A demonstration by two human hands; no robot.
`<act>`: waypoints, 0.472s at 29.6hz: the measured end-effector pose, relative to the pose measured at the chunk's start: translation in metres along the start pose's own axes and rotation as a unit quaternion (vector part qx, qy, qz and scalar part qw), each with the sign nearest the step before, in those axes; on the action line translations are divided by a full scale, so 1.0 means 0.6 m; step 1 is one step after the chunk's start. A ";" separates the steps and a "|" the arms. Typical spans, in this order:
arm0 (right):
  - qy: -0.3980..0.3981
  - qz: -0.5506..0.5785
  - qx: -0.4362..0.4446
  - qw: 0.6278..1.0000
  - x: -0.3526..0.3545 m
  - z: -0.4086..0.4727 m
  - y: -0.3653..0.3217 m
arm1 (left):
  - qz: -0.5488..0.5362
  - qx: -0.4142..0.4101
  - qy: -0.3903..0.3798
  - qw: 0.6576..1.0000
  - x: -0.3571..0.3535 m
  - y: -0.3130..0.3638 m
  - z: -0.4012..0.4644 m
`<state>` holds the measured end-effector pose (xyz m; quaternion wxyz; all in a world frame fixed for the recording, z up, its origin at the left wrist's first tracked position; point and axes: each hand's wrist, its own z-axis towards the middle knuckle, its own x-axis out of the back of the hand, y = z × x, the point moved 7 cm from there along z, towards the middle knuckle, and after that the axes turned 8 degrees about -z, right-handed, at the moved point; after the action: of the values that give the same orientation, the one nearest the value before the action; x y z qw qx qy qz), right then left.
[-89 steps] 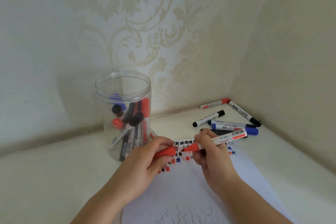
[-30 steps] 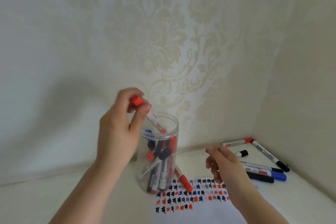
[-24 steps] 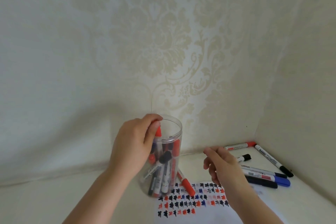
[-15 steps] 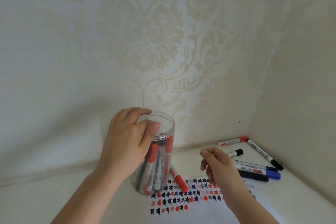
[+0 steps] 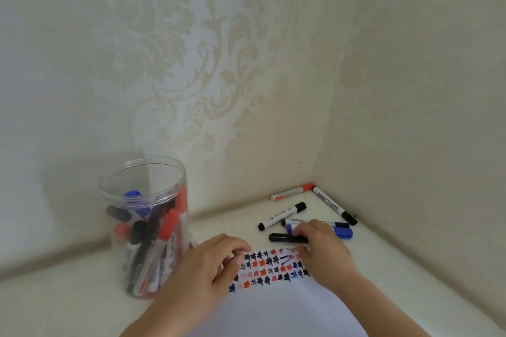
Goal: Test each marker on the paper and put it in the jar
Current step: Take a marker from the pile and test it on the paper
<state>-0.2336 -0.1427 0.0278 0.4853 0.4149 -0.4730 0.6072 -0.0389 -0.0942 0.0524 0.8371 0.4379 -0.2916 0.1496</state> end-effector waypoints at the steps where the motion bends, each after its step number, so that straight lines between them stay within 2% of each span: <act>1: -0.006 -0.049 0.015 0.999 -0.003 0.003 0.004 | -0.006 0.010 0.001 1.000 -0.003 -0.006 -0.001; 6: -0.020 -0.237 0.098 0.966 -0.015 0.014 0.001 | -0.016 0.050 0.016 0.998 -0.011 -0.035 -0.014; 10: 0.014 -0.279 0.159 0.947 -0.008 0.017 -0.023 | -0.025 0.058 0.010 0.998 -0.013 -0.046 -0.016; 12: 0.094 -0.215 0.174 0.957 0.012 0.013 -0.043 | -0.037 0.060 0.013 0.997 -0.012 -0.043 -0.014; 14: 0.164 -0.039 0.153 0.974 0.044 -0.001 -0.065 | -0.051 0.048 0.010 0.997 -0.015 -0.035 -0.012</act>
<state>-0.2004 -0.1341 0.0595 0.5101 0.3973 -0.2719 0.7128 -0.0331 -0.1004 0.0302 0.8244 0.4906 -0.2532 0.1250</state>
